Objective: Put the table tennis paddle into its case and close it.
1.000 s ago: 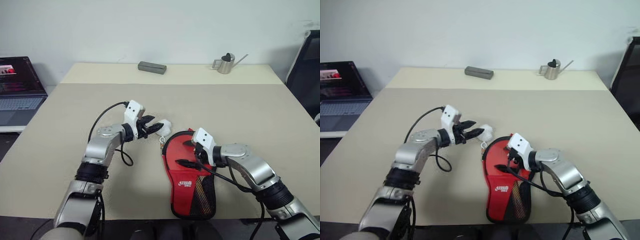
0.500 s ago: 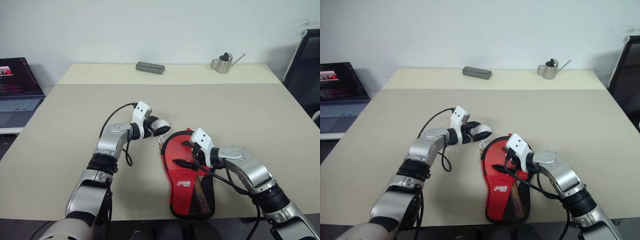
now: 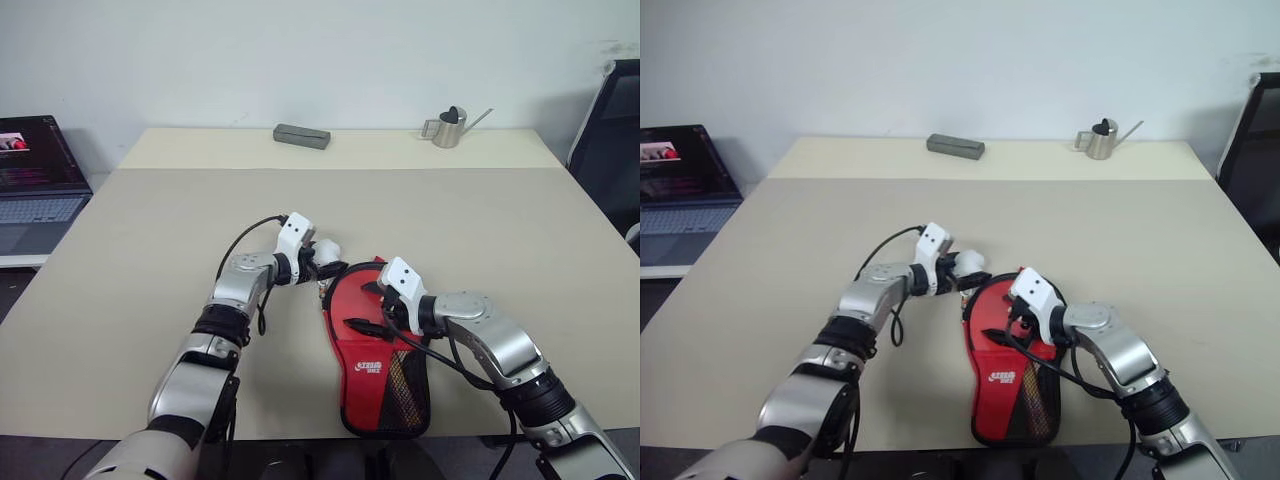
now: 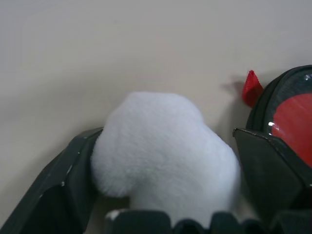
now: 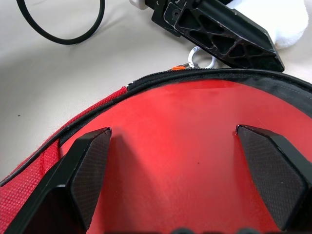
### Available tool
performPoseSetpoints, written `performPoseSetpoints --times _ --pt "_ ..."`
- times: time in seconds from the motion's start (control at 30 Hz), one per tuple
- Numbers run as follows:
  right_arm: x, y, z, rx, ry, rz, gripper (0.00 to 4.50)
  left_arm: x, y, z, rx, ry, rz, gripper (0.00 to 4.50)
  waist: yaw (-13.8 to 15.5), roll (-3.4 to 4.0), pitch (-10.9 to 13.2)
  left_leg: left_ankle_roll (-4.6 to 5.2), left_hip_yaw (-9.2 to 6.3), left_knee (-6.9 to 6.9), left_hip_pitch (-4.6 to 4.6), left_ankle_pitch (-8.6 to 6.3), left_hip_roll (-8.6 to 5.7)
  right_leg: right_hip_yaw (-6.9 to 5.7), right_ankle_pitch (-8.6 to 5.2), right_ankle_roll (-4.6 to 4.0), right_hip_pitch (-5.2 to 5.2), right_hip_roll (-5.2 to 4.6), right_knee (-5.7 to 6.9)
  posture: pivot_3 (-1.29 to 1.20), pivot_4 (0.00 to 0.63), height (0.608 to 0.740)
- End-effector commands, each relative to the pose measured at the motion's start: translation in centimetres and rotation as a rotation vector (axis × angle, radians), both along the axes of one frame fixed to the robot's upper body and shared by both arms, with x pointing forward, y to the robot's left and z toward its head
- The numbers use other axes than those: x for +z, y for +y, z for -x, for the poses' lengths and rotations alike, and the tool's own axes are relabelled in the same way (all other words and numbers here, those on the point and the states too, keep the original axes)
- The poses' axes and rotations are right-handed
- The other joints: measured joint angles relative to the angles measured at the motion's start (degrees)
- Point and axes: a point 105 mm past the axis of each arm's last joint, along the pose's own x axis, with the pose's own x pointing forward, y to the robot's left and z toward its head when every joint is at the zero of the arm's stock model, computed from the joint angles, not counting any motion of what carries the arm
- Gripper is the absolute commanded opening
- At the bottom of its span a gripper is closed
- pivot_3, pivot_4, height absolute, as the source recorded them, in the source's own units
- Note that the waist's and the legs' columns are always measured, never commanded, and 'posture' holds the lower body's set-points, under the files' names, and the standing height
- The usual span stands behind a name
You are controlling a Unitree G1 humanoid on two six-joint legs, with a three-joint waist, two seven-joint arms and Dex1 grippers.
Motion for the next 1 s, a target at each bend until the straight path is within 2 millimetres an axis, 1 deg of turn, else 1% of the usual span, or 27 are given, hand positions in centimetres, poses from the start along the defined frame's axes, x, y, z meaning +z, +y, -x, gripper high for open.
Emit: performPoseSetpoints --times 0.03,0.13,0.2,0.27,0.33,0.43,0.5,0.53,0.63,0.7,0.8,0.87,1.0 --pt "-1.0 -0.2 0.4 -0.016 0.046 0.007 4.50 0.7 -0.8 0.2 -0.041 -0.016 0.025 3.18 0.0 0.00 0.0 0.00 0.00 0.00 0.00 0.00 0.00 0.00 0.00 0.00 0.00 0.00 0.00 0.00 0.150 0.740" --pt "-0.7 0.0 0.5 -0.026 0.051 -0.020 4.50 0.9 -0.7 0.8 -0.071 -0.012 0.037 2.17 -0.1 0.00 0.0 -0.01 0.00 -0.01 -0.01 0.01 0.00 0.00 0.00 0.00 -0.02 0.00 -0.01 0.00 0.150 0.740" --pt "-0.5 0.0 0.7 -0.032 0.063 -0.033 4.50 1.1 -0.1 1.2 -0.078 -0.012 0.042 1.43 -0.1 0.00 0.0 -0.05 0.00 -0.03 -0.02 0.03 0.02 0.02 0.00 0.00 -0.04 0.00 -0.01 0.00 0.150 0.740" --pt "-0.5 -0.1 0.8 -0.036 0.081 -0.038 4.50 1.3 0.4 1.7 -0.084 -0.011 0.045 0.87 -0.3 0.00 0.0 -0.05 0.00 -0.03 -0.02 0.03 0.07 0.04 0.00 0.00 -0.05 0.00 -0.01 0.00 0.150 0.740" --pt "-0.9 -0.3 1.1 -0.040 0.106 -0.016 4.50 1.5 0.8 2.2 -0.090 -0.009 0.051 0.51 -0.3 0.00 0.0 -0.05 -0.01 -0.03 -0.02 0.02 0.12 0.04 0.00 0.00 -0.05 0.00 -0.01 0.00 0.150 0.740" --pt "-2.0 -1.0 1.8 -0.048 0.159 0.036 4.50 2.4 1.6 3.4 -0.123 -0.009 0.066 0.47 -0.3 0.00 0.0 -0.03 -0.04 -0.03 -0.02 0.02 0.11 0.03 0.00 0.00 -0.03 -0.01 -0.01 0.00 0.150 0.740" --pt "-3.1 -1.7 2.3 -0.065 0.192 0.071 4.50 3.4 1.6 3.8 -0.142 -0.024 0.073 0.47 -0.2 0.00 0.0 -0.04 -0.06 -0.03 -0.02 0.02 0.12 0.02 0.00 0.00 -0.03 -0.01 -0.02 0.00 0.150 0.740" --pt "-3.4 -1.7 2.5 -0.069 0.203 0.077 4.50 3.7 1.6 3.9 -0.145 -0.028 0.075 0.47 -0.1 -0.01 0.0 -0.03 -0.07 -0.04 -0.02 0.02 0.12 0.01 0.00 0.00 -0.03 -0.01 -0.03 0.00 0.150 0.740" --pt "-4.3 -1.4 3.0 -0.082 0.224 0.092 4.50 5.2 0.7 3.9 -0.183 -0.035 0.135 0.47 0.5 -0.05 -0.1 0.03 -0.11 -0.02 0.05 -0.02 0.11 -0.03 0.00 0.00 0.10 -0.01 -0.03 0.00 0.150 0.740" --pt "-4.6 -1.3 3.0 -0.095 0.226 0.091 4.50 6.2 -0.4 3.9 -0.226 -0.037 0.170 0.47 0.6 -0.20 -0.3 0.05 -0.11 -0.01 0.10 -0.03 0.10 -0.04 0.00 0.00 0.15 -0.01 -0.03 0.00 0.150 0.740" --pt "-5.0 -1.0 2.8 -0.114 0.223 0.094 4.50 6.5 -1.0 3.4 -0.248 -0.048 0.148 0.47 0.5 -0.28 -0.5 0.06 -0.11 -0.02 0.16 -0.03 0.09 -0.05 0.00 0.00 0.19 0.03 -0.01 0.00 0.150 0.740" --pt "-5.4 -0.9 2.7 -0.125 0.224 0.095 4.50 6.2 -1.4 2.8 -0.258 -0.059 0.105 0.47 0.4 -0.25 -0.7 0.05 -0.10 -0.02 0.19 -0.03 -0.01 -0.04 0.00 0.00 0.20 0.05 0.00 0.00 0.150 0.740" --pt "-5.7 -0.5 2.7 -0.132 0.227 0.095 4.50 5.7 -1.6 2.2 -0.268 -0.071 0.063 0.47 -0.2 -0.23 -0.8 0.04 -0.08 -0.03 0.25 -0.03 -0.09 -0.01 0.02 -0.02 0.20 0.15 0.01 0.00 0.150 0.740"
